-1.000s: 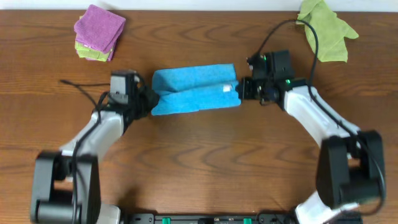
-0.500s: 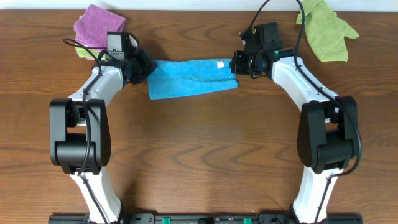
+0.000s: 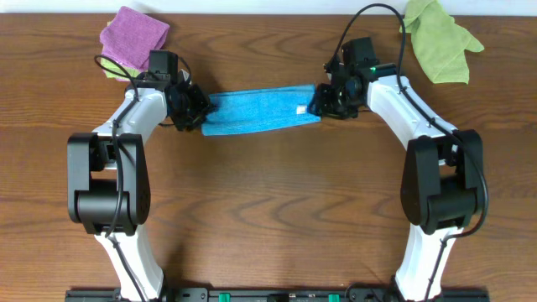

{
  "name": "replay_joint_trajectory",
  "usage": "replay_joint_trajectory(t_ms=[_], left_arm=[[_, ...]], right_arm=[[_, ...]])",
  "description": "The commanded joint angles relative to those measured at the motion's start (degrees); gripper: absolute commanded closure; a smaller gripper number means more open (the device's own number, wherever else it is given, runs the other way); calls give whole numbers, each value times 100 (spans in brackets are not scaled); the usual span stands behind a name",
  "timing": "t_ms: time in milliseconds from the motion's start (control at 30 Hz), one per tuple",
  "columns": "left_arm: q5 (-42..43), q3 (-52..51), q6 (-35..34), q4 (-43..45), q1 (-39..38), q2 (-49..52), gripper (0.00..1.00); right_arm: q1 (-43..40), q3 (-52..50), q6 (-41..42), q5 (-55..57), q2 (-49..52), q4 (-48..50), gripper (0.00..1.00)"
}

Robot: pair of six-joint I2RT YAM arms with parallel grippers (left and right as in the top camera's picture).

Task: Fold the cloth

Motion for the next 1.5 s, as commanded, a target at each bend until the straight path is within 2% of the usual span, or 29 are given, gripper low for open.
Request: replay_joint_trajectory(t_ms=[0,133,167,200,233,267,300,333,367,467,500,633,733,967,1100,1467], left_arm=[[328,177,66,-66,7,-22,2],[260,273,295,35,-9,-302,2],[260,275,402,129,-9,-413,2],[262,275,490,240,-9,-529,5],[264,275,564,345,-9,-632,16],[264,275,671,479,-9,-743,36],[264,275,737,575,-11,-824,66],[262,275,745,675,-11,-909,86],[264,275,745,767,-11,-964,94],[219,271,833,940,-28,-970,94],[164,264,1263,892,-74,-929,94],[-1204,262,1388,343,-348,-756,94],[-1784,262,1392,317,-612,-466,94],[-2149,262,1388,304,-874,210,94],[-2146,262,1095,179,-879,538,94],[-2122,262,999,17,-879,667,94]], right_arm=[[-26,101,-291,-46,-50,-20,41],[-26,153,-409,166,-308,11,46],[-26,195,-411,319,-387,31,62],[-26,227,-409,442,-466,50,86],[-24,262,-409,570,-546,92,98],[-15,280,-409,656,-621,138,99],[2,289,-411,767,-706,210,98],[22,289,-411,852,-778,282,99],[55,289,-420,949,-837,376,99],[210,286,-629,1180,-833,667,99],[278,286,-634,1274,-774,732,98],[448,286,-658,1504,-463,855,98],[496,286,-669,1499,-153,868,99],[531,286,-669,1436,264,855,99],[549,286,-675,1438,369,879,98],[678,286,-800,1504,804,898,99]])
